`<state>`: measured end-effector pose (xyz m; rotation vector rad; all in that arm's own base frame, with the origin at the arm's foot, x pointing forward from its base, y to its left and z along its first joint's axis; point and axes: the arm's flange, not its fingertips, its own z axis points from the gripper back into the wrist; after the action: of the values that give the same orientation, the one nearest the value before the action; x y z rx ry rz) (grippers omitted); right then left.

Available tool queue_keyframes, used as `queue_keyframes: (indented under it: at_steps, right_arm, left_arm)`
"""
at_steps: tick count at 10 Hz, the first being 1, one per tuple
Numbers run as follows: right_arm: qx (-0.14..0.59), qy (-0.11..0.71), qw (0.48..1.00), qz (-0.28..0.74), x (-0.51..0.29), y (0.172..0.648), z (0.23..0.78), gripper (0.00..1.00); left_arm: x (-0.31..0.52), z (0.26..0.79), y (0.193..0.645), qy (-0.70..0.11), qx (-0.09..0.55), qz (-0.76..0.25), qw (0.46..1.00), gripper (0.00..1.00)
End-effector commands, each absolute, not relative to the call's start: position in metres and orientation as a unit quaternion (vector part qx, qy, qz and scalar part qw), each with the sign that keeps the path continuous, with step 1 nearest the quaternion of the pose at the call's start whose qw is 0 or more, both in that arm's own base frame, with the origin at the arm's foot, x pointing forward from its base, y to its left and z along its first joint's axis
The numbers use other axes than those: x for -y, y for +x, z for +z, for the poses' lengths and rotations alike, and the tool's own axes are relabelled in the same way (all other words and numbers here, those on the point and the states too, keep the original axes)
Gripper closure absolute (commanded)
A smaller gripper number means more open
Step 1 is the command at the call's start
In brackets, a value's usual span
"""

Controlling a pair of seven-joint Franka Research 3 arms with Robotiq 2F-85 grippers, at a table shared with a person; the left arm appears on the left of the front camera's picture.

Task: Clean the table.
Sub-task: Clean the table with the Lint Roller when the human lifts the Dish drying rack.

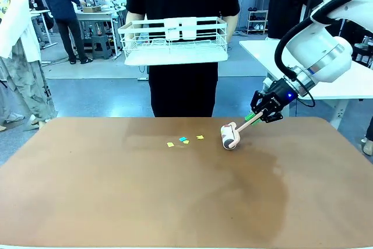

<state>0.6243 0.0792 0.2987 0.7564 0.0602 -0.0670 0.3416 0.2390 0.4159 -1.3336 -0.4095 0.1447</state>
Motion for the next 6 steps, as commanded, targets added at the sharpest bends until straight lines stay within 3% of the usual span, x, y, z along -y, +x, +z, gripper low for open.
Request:
queue_keyframes:
  at_steps: [1, 6]
  right_arm:
    - [-0.027, 0.367, 0.929, -0.032, -0.081, 0.624, 0.299, 0.79]
    - [-0.026, 0.360, 0.932, -0.031, -0.095, 0.624, 0.287, 0.79]
  left_arm:
    - [-0.240, 0.417, 0.339, -0.617, 0.192, 0.066, 0.761, 0.00]
    - [-0.240, 0.417, 0.339, -0.617, 0.192, 0.066, 0.761, 0.00]
